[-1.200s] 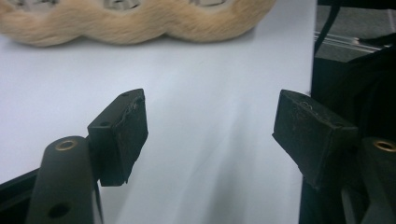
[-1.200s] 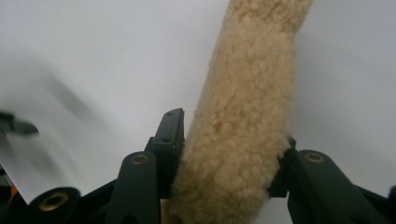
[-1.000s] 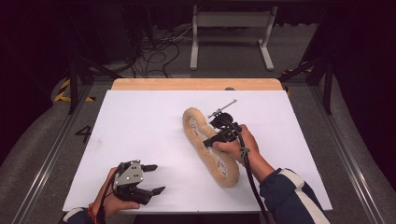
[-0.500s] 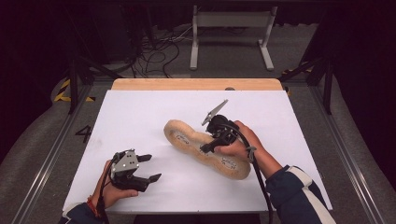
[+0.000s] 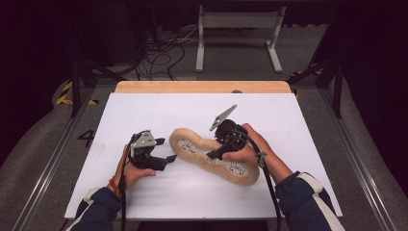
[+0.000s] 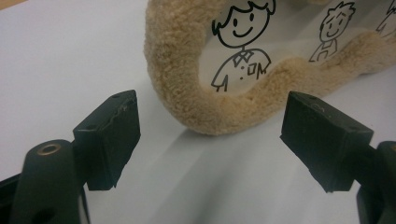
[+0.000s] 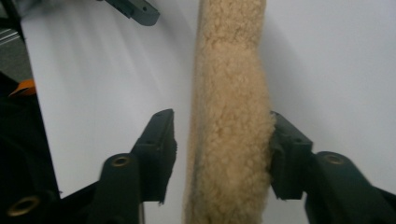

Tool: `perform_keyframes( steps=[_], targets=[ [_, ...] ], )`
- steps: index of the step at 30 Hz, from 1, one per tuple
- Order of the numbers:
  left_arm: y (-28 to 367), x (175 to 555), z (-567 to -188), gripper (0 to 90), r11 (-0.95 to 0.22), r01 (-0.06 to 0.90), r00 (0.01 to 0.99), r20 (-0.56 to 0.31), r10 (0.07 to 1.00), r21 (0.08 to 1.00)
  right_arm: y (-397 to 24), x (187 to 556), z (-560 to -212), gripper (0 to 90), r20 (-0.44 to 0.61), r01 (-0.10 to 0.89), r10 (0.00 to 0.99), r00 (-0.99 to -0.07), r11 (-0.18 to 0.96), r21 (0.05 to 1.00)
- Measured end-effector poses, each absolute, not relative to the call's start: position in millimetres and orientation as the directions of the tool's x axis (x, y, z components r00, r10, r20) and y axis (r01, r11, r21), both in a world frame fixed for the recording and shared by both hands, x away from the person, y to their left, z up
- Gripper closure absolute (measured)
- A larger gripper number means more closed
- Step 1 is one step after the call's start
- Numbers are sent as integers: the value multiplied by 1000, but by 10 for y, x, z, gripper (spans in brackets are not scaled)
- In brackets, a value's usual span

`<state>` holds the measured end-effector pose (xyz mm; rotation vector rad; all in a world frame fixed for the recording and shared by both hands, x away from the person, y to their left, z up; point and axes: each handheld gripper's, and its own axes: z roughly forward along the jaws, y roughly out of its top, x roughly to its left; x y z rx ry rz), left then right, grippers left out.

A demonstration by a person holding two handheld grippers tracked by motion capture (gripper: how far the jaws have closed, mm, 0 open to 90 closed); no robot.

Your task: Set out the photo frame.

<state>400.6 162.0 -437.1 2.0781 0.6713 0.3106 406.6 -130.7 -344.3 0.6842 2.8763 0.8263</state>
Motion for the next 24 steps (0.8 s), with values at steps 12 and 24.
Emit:
perform_keyframes(
  steps=[12, 24],
  targets=[
    [1472, 4215, -4452, 221, -461, 349, 811, -16, 585, 816, -1856, 3731, -3434, 338, -49, 387, 570, -820, 616, 686],
    [1409, 4335, -4416, 326, -429, 341, 819, -40, 573, 836, -2461, 3142, -3718, 351, -23, 379, 724, -690, 388, 840]
  ],
)
